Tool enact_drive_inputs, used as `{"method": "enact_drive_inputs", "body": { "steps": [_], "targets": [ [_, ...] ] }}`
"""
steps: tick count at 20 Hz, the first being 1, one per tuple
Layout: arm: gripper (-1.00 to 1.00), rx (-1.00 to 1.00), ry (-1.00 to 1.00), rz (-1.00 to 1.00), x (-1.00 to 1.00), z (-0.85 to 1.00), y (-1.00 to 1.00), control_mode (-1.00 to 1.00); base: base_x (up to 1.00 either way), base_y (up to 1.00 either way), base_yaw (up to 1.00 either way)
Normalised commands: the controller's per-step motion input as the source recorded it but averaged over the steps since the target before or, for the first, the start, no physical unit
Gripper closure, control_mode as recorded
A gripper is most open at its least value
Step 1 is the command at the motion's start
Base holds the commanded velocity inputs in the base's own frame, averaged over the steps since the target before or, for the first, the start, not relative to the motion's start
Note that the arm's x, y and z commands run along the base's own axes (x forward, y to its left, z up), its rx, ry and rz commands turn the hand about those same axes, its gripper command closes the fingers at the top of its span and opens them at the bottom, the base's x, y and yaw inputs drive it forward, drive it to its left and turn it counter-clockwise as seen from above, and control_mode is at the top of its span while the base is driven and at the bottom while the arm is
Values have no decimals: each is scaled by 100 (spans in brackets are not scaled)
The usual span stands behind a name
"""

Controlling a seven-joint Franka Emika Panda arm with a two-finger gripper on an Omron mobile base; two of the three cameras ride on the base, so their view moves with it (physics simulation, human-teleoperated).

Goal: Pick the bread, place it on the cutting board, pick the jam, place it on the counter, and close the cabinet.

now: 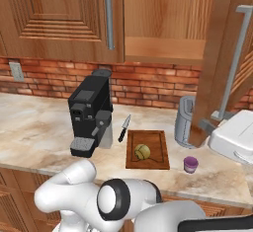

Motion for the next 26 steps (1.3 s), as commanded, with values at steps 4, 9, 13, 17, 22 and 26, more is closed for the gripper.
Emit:
{"method": "enact_drive_inputs", "body": {
  "steps": [4,9,13,17,22,26],
  "targets": [
    [-100,0,0,0,5,0,16,-100,0,0,0],
    [-100,0,-1,0,1,0,11,-100,0,0,0],
    [-100,0,-1,0,0,0,9,-100,0,0,0],
    [-100,0,-1,0,0,0,8,-100,0,0,0],
    [-100,1,-2,-1,0,0,7,-100,0,0,0],
    [-100,0,-3,-1,0,0,10,-100,0,0,0]
  ]
}}
